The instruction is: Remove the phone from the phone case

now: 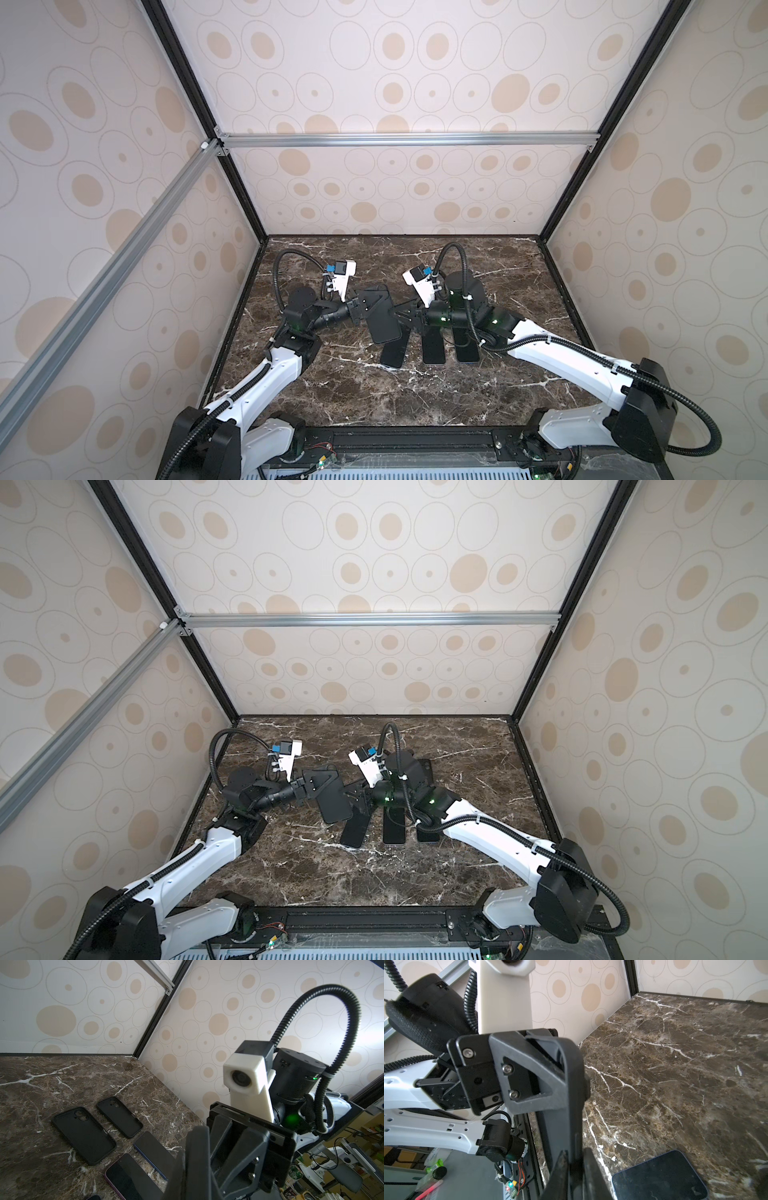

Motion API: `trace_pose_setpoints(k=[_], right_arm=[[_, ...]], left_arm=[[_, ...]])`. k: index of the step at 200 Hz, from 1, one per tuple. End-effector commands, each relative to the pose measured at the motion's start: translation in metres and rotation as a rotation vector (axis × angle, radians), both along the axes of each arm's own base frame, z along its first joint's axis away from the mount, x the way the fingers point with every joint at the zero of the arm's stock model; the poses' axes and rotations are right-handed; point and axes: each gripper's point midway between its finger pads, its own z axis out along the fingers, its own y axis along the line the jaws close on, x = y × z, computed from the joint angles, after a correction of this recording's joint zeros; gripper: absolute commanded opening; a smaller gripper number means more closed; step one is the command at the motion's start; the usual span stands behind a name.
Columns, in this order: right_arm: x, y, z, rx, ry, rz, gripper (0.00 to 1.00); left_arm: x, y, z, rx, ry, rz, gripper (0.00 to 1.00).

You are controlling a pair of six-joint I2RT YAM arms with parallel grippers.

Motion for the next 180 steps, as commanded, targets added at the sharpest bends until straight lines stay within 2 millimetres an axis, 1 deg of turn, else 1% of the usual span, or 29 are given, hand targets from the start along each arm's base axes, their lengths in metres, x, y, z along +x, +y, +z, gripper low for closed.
trace_pose_setpoints(k=[1, 13, 24, 33, 40, 47, 57, 66, 77, 90, 92, 104, 118, 135, 143, 159, 180], right_arm=[[0.000, 0.002, 0.007, 0.012, -0.018, 0.009, 0.06], [0.000, 0.002, 0.007, 0.012, -0.017, 0.006, 0.00], [0.002, 0.001, 0.008, 0.013, -0.016, 0.001, 0.00], [0.002, 0.001, 0.007, 0.006, -0.012, -0.007, 0.00], [0.004, -0.001, 0.005, -0.001, -0.008, -0.017, 0.00], [0.005, -0.002, 0.004, -0.008, -0.005, -0.028, 0.00], [0.009, -0.005, 0.002, -0.015, 0.001, -0.053, 0.00], [0.015, -0.011, -0.003, -0.030, 0.016, -0.095, 0.00], [0.026, -0.020, -0.013, -0.058, 0.053, -0.157, 0.00], [0.041, -0.034, -0.032, -0.100, 0.125, -0.247, 0.00], [0.044, -0.037, -0.035, -0.105, 0.138, -0.262, 0.00], [0.057, -0.050, -0.056, -0.140, 0.226, -0.338, 0.00], [0.071, -0.063, -0.079, -0.175, 0.323, -0.405, 0.00], [0.085, -0.068, -0.098, -0.179, 0.395, -0.456, 0.00], [0.092, -0.070, -0.107, -0.183, 0.430, -0.477, 0.00], [0.107, -0.070, -0.119, -0.184, 0.489, -0.493, 0.00], [0.128, -0.062, -0.130, -0.150, 0.551, -0.486, 0.00]], left_arm=[[-0.002, -0.003, 0.025, -0.027, -0.070, -0.017, 0.03], [-0.002, -0.003, 0.025, -0.026, -0.069, -0.018, 0.03], [-0.001, -0.003, 0.024, -0.021, -0.070, -0.015, 0.05], [0.000, -0.003, 0.025, -0.015, -0.072, -0.011, 0.09], [0.000, -0.003, 0.025, -0.012, -0.076, -0.007, 0.16], [0.002, -0.002, 0.026, -0.006, -0.078, 0.003, 0.23], [0.006, 0.001, 0.027, 0.011, -0.084, 0.037, 0.45], [0.014, 0.005, 0.024, 0.044, -0.075, 0.095, 0.58], [0.028, 0.016, 0.014, 0.111, -0.044, 0.203, 0.77], [0.040, 0.030, 0.004, 0.196, -0.029, 0.314, 0.88], [0.041, 0.032, -0.002, 0.219, -0.012, 0.331, 0.90], [0.051, 0.051, -0.018, 0.307, 0.033, 0.447, 0.98], [0.055, 0.064, -0.034, 0.384, 0.064, 0.512, 0.99], [0.057, 0.075, -0.057, 0.456, 0.120, 0.562, 0.99], [0.057, 0.077, -0.065, 0.475, 0.142, 0.566, 0.99], [0.057, 0.076, -0.081, 0.495, 0.187, 0.555, 0.99], [0.057, 0.073, -0.098, 0.504, 0.238, 0.536, 0.99]])
